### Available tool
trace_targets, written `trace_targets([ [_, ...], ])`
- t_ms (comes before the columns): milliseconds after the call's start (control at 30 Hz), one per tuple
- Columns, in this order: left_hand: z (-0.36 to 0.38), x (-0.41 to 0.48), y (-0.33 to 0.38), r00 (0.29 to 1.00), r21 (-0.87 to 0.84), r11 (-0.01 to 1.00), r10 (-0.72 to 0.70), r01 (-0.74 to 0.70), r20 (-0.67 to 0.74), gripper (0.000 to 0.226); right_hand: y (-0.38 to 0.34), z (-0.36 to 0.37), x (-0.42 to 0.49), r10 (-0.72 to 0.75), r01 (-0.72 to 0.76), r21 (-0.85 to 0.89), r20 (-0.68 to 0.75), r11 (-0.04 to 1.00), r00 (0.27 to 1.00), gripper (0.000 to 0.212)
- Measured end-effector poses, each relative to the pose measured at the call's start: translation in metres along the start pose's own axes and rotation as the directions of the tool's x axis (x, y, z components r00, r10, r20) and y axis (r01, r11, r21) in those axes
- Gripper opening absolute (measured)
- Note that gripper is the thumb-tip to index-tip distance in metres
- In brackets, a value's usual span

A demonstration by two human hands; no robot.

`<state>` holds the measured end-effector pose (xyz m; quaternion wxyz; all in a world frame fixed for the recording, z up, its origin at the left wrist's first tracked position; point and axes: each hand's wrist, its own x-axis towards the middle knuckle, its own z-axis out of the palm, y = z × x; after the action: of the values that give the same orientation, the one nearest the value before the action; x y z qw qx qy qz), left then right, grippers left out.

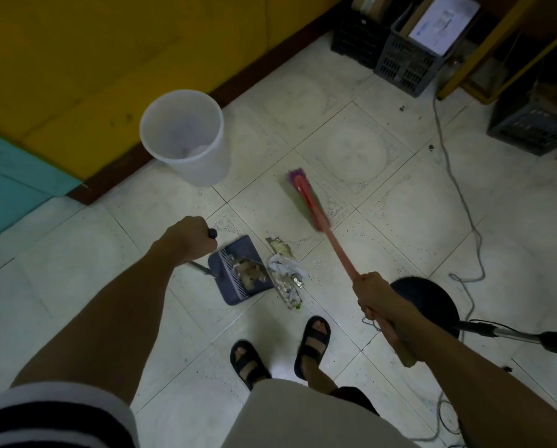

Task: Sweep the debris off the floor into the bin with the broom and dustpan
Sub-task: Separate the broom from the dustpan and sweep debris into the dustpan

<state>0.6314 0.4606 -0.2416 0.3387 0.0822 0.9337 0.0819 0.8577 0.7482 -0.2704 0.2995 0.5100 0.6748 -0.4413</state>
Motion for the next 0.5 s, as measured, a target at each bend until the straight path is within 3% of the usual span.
trace_targets([
  [233,-0.004,0.003,0.005,0.997,-0.016,0.997,0.071,-0.070,0.011,0.025,0.000,0.071,-0.011,0.116,-0.111,-0.042,0.144,0.993,0.983,0.026],
  [333,-0.010,0.003,-0.004,0.996,-0.031,0.995,0.093,-0.093,0.004,0.027,-0.010,0.108,-0.036,0.134,-0.139,0.014,0.203,0.990,0.970,0.016],
  [500,-0.013,-0.001,-0.005,0.990,-0.058,0.988,0.144,-0.144,-0.005,0.030,-0.032,0.144,-0.054,0.154,-0.190,0.104,0.279,0.976,0.948,0.021],
])
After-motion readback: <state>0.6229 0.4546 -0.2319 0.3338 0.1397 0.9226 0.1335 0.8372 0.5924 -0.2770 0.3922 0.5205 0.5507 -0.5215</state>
